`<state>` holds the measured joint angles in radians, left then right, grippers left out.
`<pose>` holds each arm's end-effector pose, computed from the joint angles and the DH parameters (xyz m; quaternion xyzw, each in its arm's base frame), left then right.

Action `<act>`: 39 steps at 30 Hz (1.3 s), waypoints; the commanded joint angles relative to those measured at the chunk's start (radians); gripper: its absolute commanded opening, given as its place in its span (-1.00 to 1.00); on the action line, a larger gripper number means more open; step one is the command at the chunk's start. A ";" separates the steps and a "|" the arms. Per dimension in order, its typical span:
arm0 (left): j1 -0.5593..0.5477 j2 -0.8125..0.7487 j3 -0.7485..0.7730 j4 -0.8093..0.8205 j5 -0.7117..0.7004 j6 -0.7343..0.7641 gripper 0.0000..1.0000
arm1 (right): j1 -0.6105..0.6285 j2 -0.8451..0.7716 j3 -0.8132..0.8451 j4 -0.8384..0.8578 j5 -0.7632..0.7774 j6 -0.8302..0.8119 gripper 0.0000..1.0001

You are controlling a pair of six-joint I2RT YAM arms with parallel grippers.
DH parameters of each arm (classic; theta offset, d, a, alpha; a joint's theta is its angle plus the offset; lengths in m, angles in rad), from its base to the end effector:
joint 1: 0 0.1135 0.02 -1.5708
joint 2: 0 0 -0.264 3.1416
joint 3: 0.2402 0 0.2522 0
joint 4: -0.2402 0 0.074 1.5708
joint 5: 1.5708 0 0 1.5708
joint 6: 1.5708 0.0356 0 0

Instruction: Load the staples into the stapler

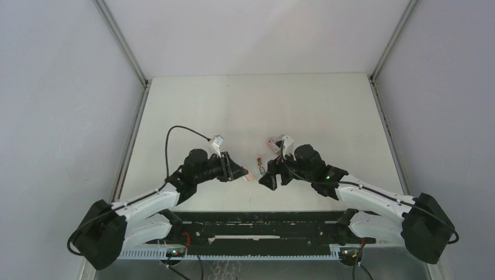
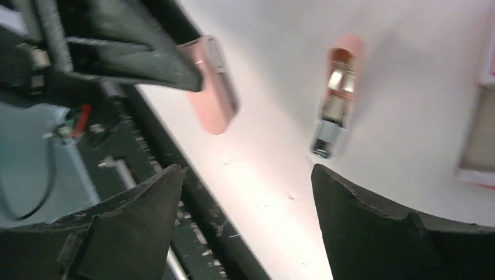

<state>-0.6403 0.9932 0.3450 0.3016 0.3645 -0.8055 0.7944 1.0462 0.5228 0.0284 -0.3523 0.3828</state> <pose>0.1594 -0.1346 0.1982 0.0374 0.8107 -0.4851 0.3256 0.1485 0.1687 0.2205 -0.2607 0.8093 0.4052 0.3360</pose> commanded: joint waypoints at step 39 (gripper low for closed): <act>0.081 -0.179 -0.009 -0.233 -0.260 0.066 0.52 | 0.168 0.391 0.133 0.057 0.512 -0.072 -1.00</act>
<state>-0.5640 0.8600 0.3550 0.0200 0.0662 -0.6575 0.9565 1.5410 0.6788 -0.0101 0.2104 0.3408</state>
